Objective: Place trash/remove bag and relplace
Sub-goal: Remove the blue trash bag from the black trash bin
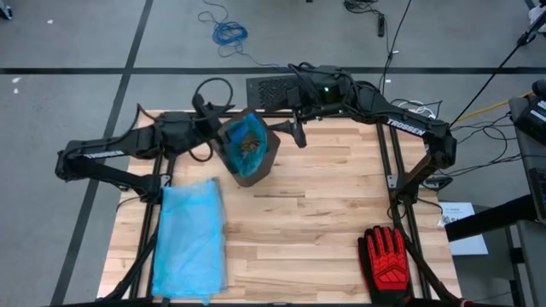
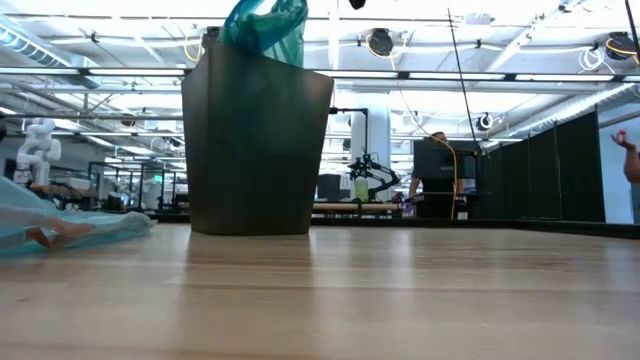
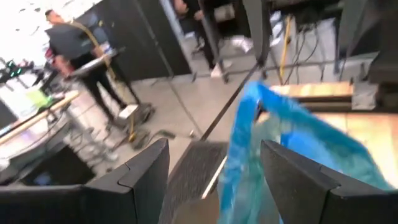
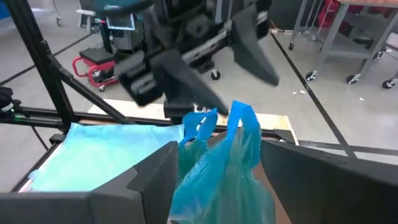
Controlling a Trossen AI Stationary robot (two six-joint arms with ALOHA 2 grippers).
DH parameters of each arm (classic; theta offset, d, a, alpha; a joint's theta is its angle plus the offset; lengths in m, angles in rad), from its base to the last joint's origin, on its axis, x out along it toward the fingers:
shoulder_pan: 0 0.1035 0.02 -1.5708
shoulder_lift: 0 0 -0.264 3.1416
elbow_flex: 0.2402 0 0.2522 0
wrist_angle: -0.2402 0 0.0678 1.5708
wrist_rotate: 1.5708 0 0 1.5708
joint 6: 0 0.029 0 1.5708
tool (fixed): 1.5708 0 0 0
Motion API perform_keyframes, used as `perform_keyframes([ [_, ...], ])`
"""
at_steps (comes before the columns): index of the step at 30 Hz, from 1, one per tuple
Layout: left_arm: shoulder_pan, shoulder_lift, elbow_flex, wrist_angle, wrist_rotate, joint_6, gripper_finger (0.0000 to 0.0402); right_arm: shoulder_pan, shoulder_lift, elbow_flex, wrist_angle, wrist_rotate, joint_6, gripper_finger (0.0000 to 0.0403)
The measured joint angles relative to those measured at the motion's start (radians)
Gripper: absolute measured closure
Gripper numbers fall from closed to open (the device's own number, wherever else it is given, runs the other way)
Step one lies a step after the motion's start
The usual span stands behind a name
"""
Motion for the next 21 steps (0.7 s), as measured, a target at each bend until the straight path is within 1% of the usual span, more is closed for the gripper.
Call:
perform_keyframes([
  [5, 0.038, 0.003, 0.054, 0.000, 0.154, 0.023, 0.0156, 0.000, 0.000, 0.000, -0.005, 0.000, -0.025, 0.0198],
  [13, 0.104, 0.091, 0.118, -0.060, 0.348, 0.030, 0.0156, 0.000, 0.000, 0.000, -0.011, 0.000, -0.027, 0.0202],
  [17, 0.117, 0.123, 0.123, -0.056, 0.358, 0.050, 0.0158, 0.000, 0.000, 0.000, -0.013, 0.000, -0.026, 0.0202],
  [19, 0.122, 0.128, 0.123, -0.053, 0.359, 0.055, 0.0168, 0.000, 0.000, 0.000, -0.021, -0.001, -0.026, 0.0202],
  [21, 0.127, 0.128, 0.123, -0.052, 0.359, 0.056, 0.0188, 0.000, 0.000, 0.000, -0.030, -0.001, -0.029, 0.0202],
])
